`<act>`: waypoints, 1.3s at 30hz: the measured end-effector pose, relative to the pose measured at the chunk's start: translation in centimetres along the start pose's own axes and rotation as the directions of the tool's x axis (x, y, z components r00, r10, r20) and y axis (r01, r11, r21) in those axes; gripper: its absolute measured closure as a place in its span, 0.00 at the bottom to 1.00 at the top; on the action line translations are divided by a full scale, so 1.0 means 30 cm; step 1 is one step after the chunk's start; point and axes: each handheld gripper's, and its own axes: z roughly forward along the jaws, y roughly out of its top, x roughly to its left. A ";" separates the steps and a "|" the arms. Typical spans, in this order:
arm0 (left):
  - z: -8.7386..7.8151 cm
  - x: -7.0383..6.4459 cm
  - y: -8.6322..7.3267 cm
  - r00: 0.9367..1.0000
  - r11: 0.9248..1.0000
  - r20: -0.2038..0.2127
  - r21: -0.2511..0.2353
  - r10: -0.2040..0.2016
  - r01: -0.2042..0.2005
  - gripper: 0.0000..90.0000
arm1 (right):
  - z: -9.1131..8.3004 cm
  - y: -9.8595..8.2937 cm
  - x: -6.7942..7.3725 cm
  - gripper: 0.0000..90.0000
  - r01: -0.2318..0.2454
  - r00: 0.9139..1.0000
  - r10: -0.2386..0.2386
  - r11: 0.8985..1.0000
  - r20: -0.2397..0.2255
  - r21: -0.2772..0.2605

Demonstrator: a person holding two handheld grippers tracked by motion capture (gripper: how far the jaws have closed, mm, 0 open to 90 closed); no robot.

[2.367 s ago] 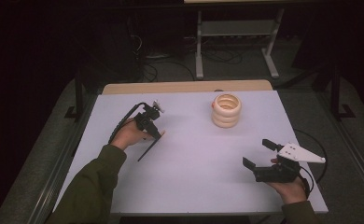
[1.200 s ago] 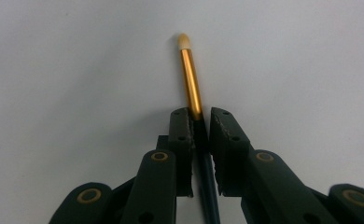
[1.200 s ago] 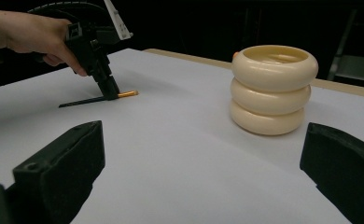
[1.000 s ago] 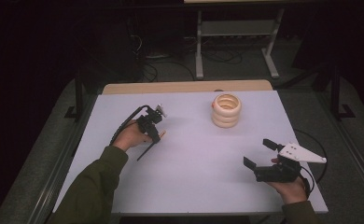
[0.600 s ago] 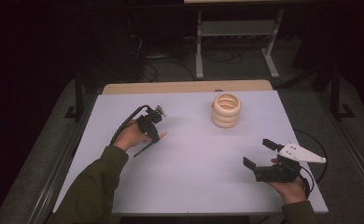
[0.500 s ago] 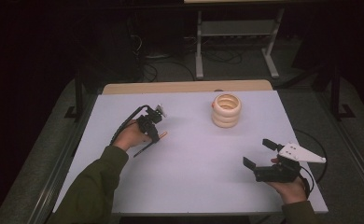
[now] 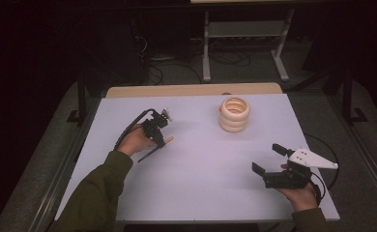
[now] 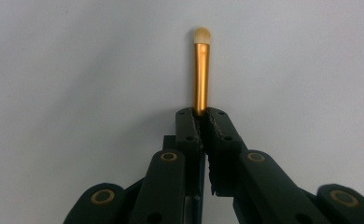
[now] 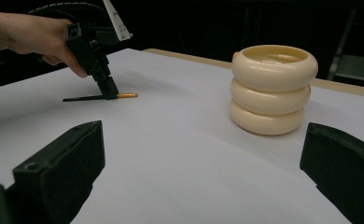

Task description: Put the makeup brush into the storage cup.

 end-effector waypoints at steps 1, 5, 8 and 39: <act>-0.002 0.001 0.000 1.000 1.000 0.001 0.002 0.000 0.000 0.94 | 0.000 0.000 0.000 0.00 0.000 1.000 0.000 1.000 0.000 0.001; -0.004 0.005 -0.008 0.999 1.000 0.038 -0.010 -0.016 0.016 0.94 | 0.000 0.000 0.000 0.00 0.000 1.000 0.000 1.000 0.000 -0.001; -0.013 0.011 -0.017 0.999 0.999 0.044 -0.033 -0.008 0.010 0.94 | -0.001 0.000 0.000 0.00 0.000 1.000 0.000 1.000 -0.001 -0.001; -0.168 -0.014 -0.134 0.994 0.916 0.102 -0.400 0.042 0.002 0.94 | 0.000 0.009 0.004 0.00 -0.002 1.000 0.002 1.000 0.004 0.000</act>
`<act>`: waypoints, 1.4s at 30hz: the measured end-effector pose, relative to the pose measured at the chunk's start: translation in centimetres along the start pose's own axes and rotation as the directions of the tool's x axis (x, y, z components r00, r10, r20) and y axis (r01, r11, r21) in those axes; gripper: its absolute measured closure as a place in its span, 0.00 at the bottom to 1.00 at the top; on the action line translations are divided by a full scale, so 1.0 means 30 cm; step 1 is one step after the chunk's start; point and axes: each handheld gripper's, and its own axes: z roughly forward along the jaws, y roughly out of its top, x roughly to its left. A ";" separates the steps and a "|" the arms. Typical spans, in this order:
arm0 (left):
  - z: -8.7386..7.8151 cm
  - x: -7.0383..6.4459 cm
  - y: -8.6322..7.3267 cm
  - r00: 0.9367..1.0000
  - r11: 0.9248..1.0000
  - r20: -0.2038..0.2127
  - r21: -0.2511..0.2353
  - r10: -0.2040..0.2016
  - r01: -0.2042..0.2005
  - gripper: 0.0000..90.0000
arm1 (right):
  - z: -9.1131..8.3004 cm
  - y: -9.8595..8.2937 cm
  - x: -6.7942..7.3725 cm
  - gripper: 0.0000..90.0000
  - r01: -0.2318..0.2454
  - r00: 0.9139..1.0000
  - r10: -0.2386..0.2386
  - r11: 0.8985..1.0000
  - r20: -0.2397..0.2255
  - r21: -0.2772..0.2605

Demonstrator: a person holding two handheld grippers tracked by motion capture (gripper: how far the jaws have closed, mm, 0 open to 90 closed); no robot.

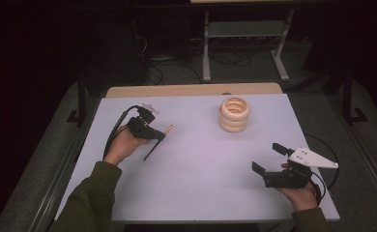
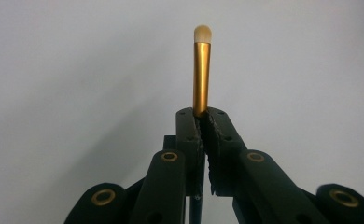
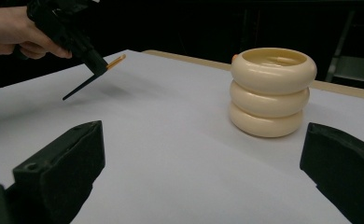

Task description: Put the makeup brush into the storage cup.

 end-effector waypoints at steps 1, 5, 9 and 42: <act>-0.022 -0.001 -0.006 1.000 0.999 0.008 -0.044 0.012 -0.011 0.94 | 0.000 0.000 0.000 0.00 0.000 1.000 0.000 1.000 0.000 0.000; -0.040 -0.010 -0.024 1.000 0.992 0.023 -0.128 0.012 -0.009 0.94 | 0.004 0.005 0.002 0.00 0.003 1.000 -0.003 1.000 -0.004 0.000; -0.054 -0.012 -0.047 0.999 0.981 0.040 -0.191 0.026 -0.018 0.94 | 0.010 0.010 0.000 0.00 -0.003 1.000 0.003 1.000 -0.008 0.005; -0.060 -0.128 -0.090 0.986 0.880 0.117 -0.473 0.123 -0.053 0.94 | 0.182 0.135 0.049 0.37 -0.062 0.990 0.062 0.998 -0.126 0.007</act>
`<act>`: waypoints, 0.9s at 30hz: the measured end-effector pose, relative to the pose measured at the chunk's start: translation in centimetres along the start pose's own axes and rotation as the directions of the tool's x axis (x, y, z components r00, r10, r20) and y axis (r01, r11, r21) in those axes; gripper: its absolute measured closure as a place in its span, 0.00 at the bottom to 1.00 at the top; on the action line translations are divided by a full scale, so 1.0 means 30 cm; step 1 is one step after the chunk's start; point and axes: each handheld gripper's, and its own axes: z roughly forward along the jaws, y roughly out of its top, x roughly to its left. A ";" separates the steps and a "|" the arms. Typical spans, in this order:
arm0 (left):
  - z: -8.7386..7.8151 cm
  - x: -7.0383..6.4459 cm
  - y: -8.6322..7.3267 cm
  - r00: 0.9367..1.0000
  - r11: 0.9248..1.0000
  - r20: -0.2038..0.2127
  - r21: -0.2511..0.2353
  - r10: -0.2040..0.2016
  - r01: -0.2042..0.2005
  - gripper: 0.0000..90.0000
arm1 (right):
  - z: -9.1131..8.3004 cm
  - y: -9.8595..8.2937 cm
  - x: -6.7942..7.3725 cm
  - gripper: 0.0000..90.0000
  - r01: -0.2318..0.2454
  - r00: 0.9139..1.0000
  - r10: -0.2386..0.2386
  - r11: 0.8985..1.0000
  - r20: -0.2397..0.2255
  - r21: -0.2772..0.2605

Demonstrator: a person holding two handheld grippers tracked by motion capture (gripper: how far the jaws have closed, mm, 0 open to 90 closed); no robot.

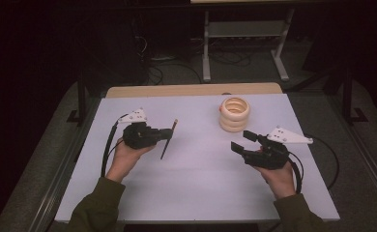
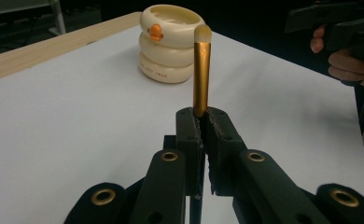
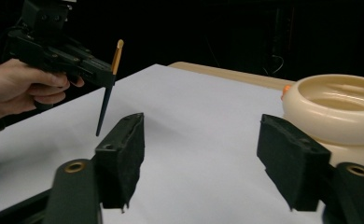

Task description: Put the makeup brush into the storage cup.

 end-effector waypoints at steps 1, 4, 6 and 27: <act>0.002 -0.005 0.000 1.000 1.000 0.005 -0.004 -0.006 0.006 0.94 | 0.006 0.003 0.001 0.39 -0.002 1.000 0.002 1.000 -0.006 -0.003; 0.010 -0.016 0.001 1.000 1.000 0.018 -0.012 -0.008 0.008 0.94 | 0.020 0.010 0.010 0.44 -0.012 0.999 0.012 1.000 -0.029 -0.001; 0.018 -0.024 0.000 1.000 1.000 0.024 -0.012 0.000 0.000 0.94 | 0.030 0.014 0.018 0.47 -0.011 0.999 0.011 1.000 -0.045 0.001; 0.079 -0.105 0.001 0.996 0.998 0.072 -0.033 0.055 -0.053 0.94 | 0.121 0.051 0.082 0.65 -0.003 0.990 0.004 1.000 -0.138 0.003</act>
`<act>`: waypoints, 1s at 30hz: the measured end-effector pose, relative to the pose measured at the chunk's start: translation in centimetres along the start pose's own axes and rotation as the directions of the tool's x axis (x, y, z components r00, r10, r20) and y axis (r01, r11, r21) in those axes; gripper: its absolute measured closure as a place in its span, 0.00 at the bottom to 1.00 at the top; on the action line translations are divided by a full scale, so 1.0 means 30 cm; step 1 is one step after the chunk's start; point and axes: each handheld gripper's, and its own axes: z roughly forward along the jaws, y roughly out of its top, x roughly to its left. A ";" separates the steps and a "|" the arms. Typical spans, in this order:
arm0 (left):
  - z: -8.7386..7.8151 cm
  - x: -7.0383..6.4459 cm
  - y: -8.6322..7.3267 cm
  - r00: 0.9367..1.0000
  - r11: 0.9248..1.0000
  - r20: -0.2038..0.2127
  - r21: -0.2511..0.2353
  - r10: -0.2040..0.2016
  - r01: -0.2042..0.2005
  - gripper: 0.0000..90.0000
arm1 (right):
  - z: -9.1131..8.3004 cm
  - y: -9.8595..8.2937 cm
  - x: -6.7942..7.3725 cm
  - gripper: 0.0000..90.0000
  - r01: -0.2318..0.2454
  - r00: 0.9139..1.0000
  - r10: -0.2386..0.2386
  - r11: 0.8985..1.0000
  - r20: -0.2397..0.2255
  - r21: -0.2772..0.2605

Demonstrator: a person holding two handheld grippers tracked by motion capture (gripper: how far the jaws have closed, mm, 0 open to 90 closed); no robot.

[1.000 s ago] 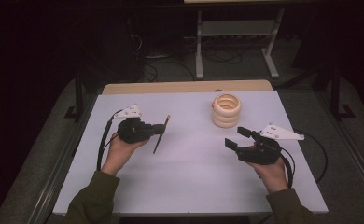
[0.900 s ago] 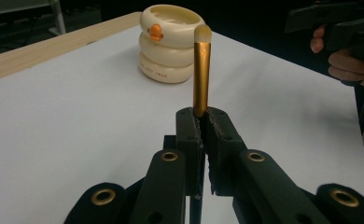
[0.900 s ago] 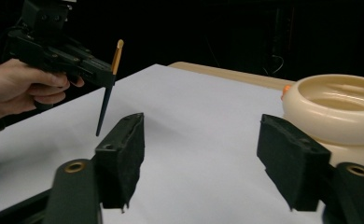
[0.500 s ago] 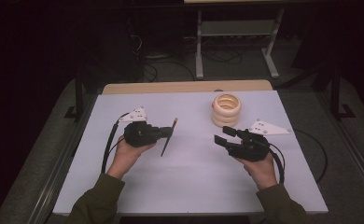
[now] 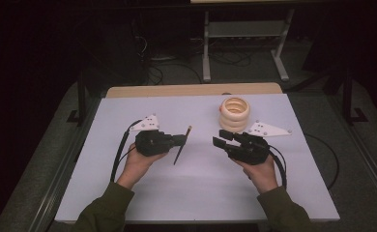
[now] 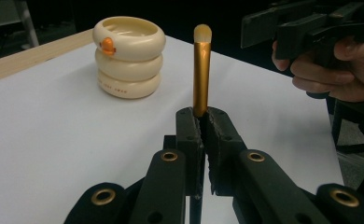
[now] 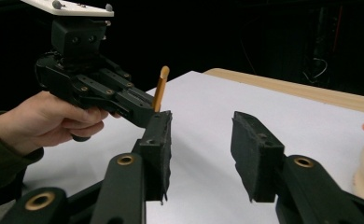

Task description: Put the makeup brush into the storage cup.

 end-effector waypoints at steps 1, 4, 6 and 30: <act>0.002 -0.003 0.000 1.000 1.000 0.001 0.000 0.008 -0.008 0.94 | 0.004 0.001 0.000 0.65 0.003 1.000 -0.003 1.000 -0.002 0.000; 0.012 -0.013 -0.001 1.000 1.000 0.003 -0.010 0.008 -0.008 0.94 | 0.016 0.005 0.008 0.67 0.003 1.000 -0.003 1.000 -0.016 0.006; 0.018 -0.018 -0.002 1.000 1.000 0.005 -0.008 0.013 -0.013 0.94 | 0.024 0.006 0.013 0.70 0.003 1.000 -0.003 1.000 -0.023 0.011; 0.038 -0.047 -0.001 0.999 0.999 0.012 -0.017 0.050 -0.050 0.94 | 0.113 0.012 0.041 0.79 -0.049 0.994 0.052 0.998 -0.097 0.039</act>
